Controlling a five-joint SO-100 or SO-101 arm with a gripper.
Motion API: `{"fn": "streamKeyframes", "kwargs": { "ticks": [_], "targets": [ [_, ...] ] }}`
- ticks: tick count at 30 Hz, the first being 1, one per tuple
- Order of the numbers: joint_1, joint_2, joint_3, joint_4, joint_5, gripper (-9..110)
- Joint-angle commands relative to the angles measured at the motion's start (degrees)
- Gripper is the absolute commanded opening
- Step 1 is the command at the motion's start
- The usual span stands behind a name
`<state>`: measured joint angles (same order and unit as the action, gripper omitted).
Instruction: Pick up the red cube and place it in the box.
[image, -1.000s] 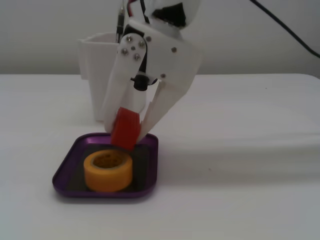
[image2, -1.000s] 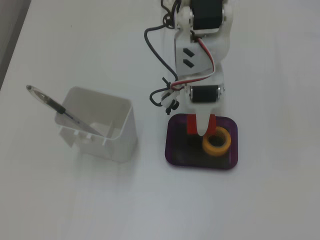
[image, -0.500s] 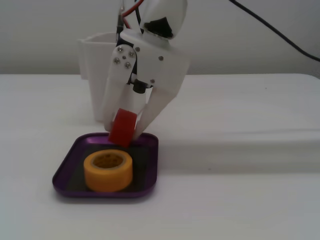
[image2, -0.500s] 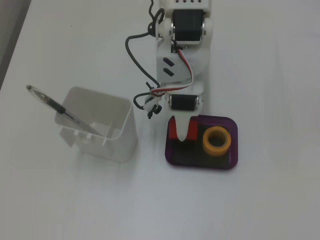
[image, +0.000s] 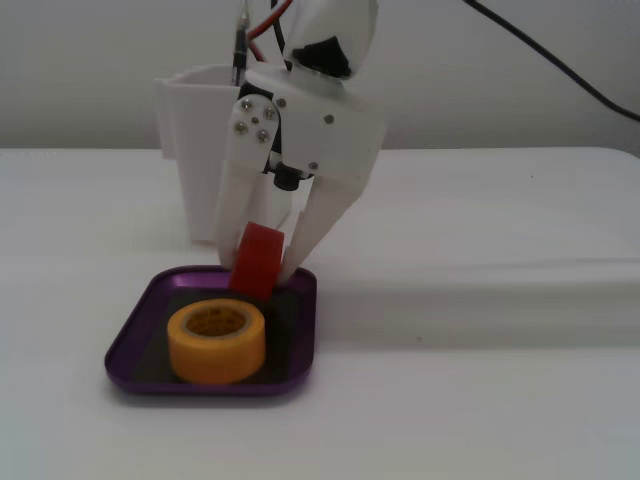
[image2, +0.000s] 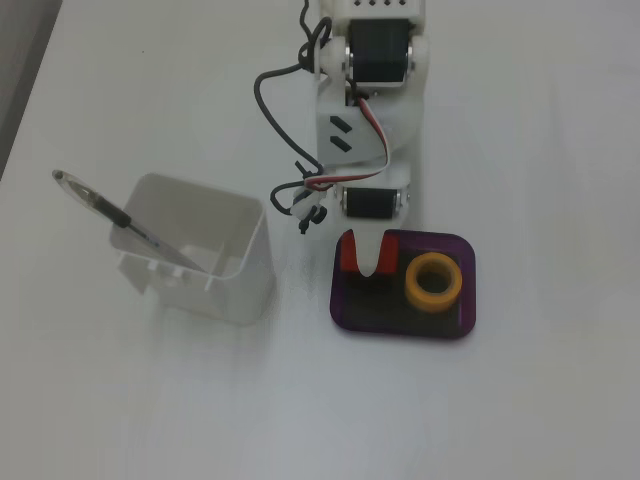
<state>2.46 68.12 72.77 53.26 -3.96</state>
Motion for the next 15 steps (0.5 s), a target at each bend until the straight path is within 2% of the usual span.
{"fn": "streamKeyframes", "kwargs": {
  "ticks": [1, 9, 15],
  "targets": [
    [0.0, 1.1, -1.9, 0.4, -0.2, 0],
    [-0.1, 1.8, -2.0, 0.6, 0.4, 14],
    [-0.2, 2.8, -6.1, 7.2, 0.4, 16]
  ]
}}
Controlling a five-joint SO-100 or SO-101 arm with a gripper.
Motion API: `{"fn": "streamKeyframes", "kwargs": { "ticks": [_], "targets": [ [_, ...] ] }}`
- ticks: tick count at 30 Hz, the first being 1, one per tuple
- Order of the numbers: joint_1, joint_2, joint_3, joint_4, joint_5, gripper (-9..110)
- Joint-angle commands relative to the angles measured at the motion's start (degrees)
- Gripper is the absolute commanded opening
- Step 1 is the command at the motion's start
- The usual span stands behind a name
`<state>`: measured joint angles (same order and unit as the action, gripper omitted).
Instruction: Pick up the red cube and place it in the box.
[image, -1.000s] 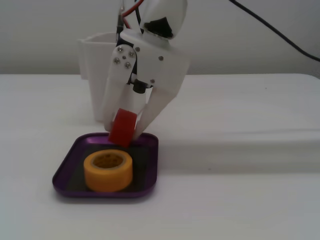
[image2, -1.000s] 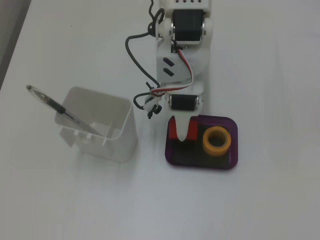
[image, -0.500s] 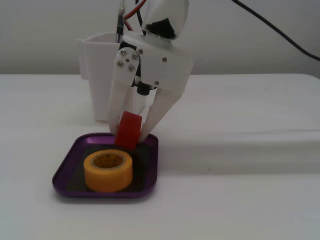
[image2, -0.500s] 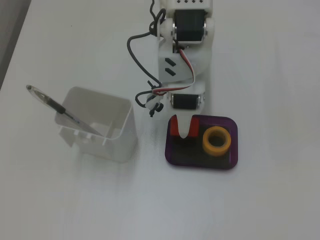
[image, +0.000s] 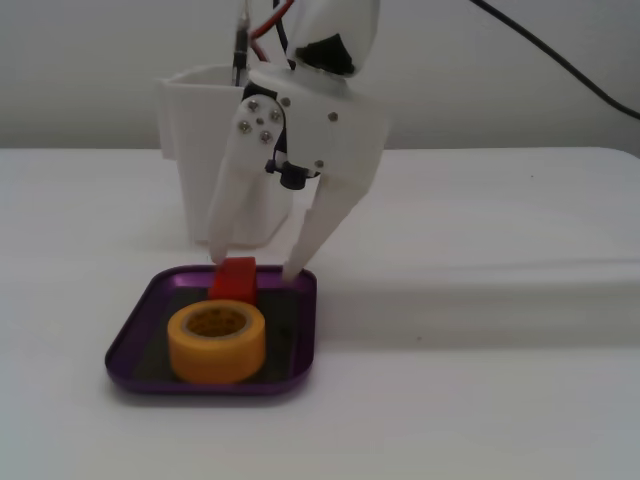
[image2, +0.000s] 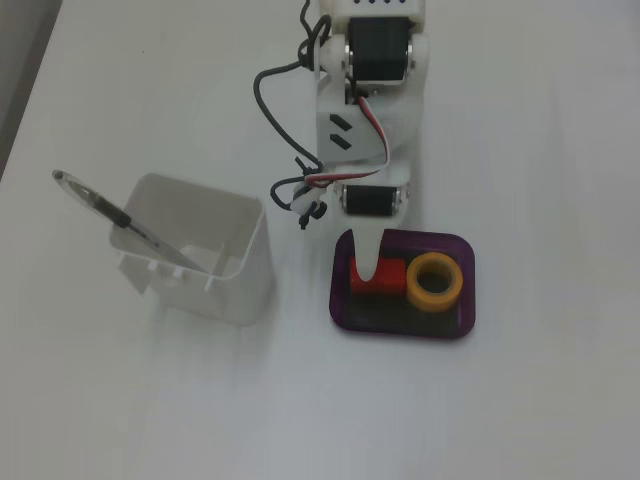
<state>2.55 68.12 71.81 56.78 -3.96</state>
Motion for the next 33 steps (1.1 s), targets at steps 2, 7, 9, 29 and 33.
{"fn": "streamKeyframes", "kwargs": {
  "ticks": [2, 7, 9, 29, 33],
  "targets": [
    [-0.2, 4.7, -8.5, 6.6, 0.5, 16],
    [-0.4, 13.1, -16.4, 15.5, 0.5, 16],
    [-0.4, 17.9, -18.7, 19.3, 0.5, 16],
    [0.6, 77.4, 31.4, 26.1, 0.0, 15],
    [0.7, 90.0, 52.1, 13.6, -0.1, 16]
  ]
}}
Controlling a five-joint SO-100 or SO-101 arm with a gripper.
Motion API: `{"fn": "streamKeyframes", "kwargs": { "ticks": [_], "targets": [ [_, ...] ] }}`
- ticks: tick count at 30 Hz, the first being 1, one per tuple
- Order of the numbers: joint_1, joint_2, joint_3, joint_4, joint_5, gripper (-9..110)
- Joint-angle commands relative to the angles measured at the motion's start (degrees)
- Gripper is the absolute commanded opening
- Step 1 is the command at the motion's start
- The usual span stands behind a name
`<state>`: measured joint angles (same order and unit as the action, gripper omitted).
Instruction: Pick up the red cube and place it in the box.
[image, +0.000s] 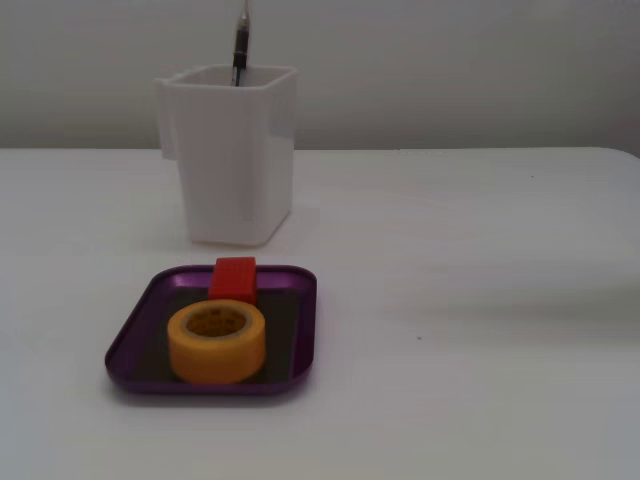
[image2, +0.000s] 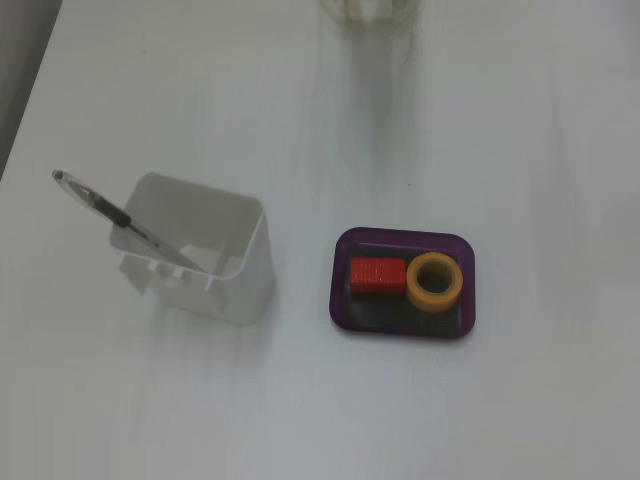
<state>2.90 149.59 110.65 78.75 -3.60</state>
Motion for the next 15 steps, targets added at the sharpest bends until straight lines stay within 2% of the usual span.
{"fn": "streamKeyframes", "kwargs": {
  "ticks": [1, 7, 12, 15],
  "targets": [
    [0.4, 11.8, 18.2, -11.7, -0.4, 16],
    [0.3, 32.2, 43.3, -26.5, 0.4, 16],
    [0.1, 47.3, 54.5, -26.0, 0.5, 15],
    [0.3, 48.3, 58.0, -22.9, 1.3, 15]
  ]
}}
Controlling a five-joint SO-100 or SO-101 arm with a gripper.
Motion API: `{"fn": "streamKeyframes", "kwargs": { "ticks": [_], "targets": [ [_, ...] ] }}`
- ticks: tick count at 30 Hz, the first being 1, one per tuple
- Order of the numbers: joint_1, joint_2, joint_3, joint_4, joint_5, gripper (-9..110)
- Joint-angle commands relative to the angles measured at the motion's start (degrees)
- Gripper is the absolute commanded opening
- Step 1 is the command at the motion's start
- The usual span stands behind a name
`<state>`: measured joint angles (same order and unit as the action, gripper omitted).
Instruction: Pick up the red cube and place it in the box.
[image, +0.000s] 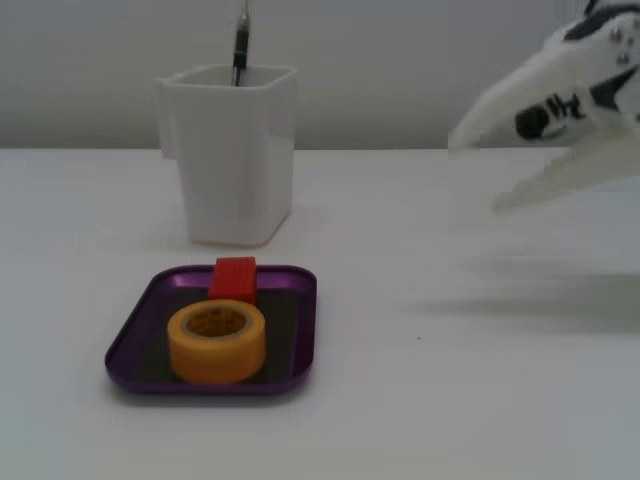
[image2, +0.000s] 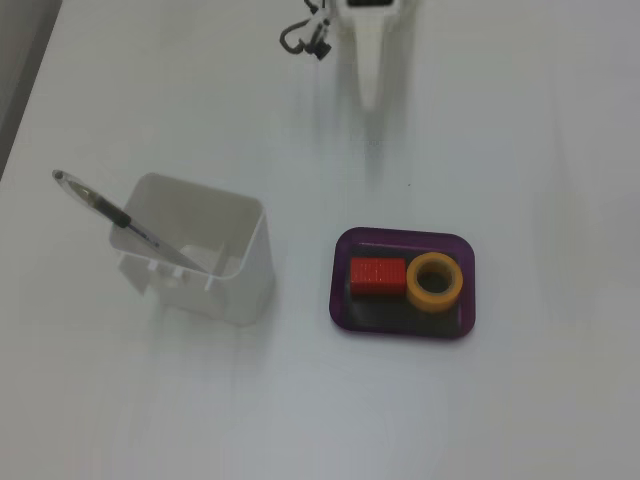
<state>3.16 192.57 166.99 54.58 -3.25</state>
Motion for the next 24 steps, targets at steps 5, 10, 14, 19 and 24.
{"fn": "streamKeyframes", "kwargs": {
  "ticks": [5, 10, 14, 19, 24],
  "targets": [
    [-0.9, 2.9, 3.0, 5.0, 8.3, 16],
    [-2.5, 2.9, 5.6, 6.9, 9.1, 15],
    [-2.1, 2.9, 9.2, 6.9, 9.0, 15],
    [-2.6, 2.9, 10.1, 6.9, 8.5, 11],
    [-2.4, 2.9, 10.1, 7.0, 6.2, 0]
  ]
}}
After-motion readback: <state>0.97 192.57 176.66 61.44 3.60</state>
